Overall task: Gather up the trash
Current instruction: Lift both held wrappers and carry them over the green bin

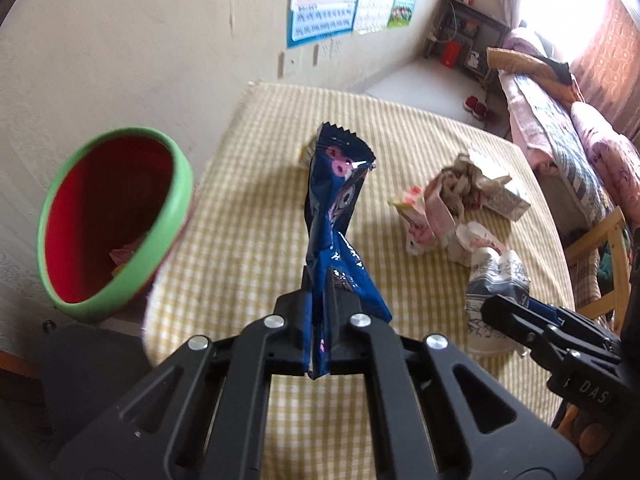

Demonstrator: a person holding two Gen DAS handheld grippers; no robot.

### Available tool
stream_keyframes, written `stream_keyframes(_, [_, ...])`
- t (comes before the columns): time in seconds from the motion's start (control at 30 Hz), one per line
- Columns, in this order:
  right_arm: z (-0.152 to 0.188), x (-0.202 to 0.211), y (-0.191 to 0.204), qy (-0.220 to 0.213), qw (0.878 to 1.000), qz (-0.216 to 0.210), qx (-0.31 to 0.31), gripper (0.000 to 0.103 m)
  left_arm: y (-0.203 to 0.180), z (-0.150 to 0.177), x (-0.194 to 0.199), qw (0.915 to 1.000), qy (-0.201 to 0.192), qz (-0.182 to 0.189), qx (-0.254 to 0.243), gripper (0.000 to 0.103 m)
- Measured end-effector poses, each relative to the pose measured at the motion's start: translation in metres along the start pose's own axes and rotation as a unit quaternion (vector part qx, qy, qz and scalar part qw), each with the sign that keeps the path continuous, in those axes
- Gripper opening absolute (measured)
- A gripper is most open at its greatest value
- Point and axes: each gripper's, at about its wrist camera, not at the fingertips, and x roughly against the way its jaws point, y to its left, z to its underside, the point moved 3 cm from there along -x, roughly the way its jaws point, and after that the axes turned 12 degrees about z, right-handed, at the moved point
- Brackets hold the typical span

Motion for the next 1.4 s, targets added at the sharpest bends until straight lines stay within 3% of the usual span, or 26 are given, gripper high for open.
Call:
stream_keyframes(0.6, [0.002, 0.015, 0.027, -0.018, 0.999, 0.006, 0.03, 0.043, 0.008, -0.002, 0.027, 0.9992, -0.041, 0.002, 0.001, 0.004])
stream_keyframes(1.4, [0.005, 0.007, 0.051, -0.013, 0.998, 0.007, 0.061, 0.042, 0.027, -0.005, 0.04, 0.9978, -0.061, 0.006, 0.026, 0.004])
